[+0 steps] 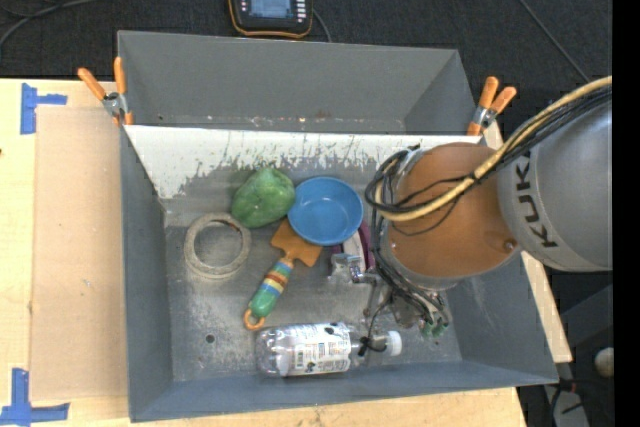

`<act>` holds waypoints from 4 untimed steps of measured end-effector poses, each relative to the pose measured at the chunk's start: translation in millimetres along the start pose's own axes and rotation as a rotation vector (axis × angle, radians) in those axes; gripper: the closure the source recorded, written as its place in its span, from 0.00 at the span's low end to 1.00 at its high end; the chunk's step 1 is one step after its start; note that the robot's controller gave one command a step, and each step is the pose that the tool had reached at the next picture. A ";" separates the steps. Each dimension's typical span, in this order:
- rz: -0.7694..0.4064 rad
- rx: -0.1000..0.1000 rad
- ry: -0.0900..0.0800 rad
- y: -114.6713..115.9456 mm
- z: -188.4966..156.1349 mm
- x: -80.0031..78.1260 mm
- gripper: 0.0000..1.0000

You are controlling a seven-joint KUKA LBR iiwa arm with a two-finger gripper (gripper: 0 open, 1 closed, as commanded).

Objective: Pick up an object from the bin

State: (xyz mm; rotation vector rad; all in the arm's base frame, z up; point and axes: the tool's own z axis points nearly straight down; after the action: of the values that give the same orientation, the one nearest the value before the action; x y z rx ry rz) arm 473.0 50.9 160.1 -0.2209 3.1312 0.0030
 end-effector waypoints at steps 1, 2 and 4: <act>-0.131 -0.001 0.010 22.4 50.5 -1.2 0.00; -0.171 0.003 -0.024 37.8 87.6 -9.8 0.00; 0.088 0.000 0.001 38.2 90.7 -11.0 1.00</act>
Offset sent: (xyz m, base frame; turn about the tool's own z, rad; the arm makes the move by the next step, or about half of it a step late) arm -0.0014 0.0387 -0.0901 -0.1760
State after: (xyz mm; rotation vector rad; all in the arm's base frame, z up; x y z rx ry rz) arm 478.7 90.4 69.5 -0.0831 3.1388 0.0026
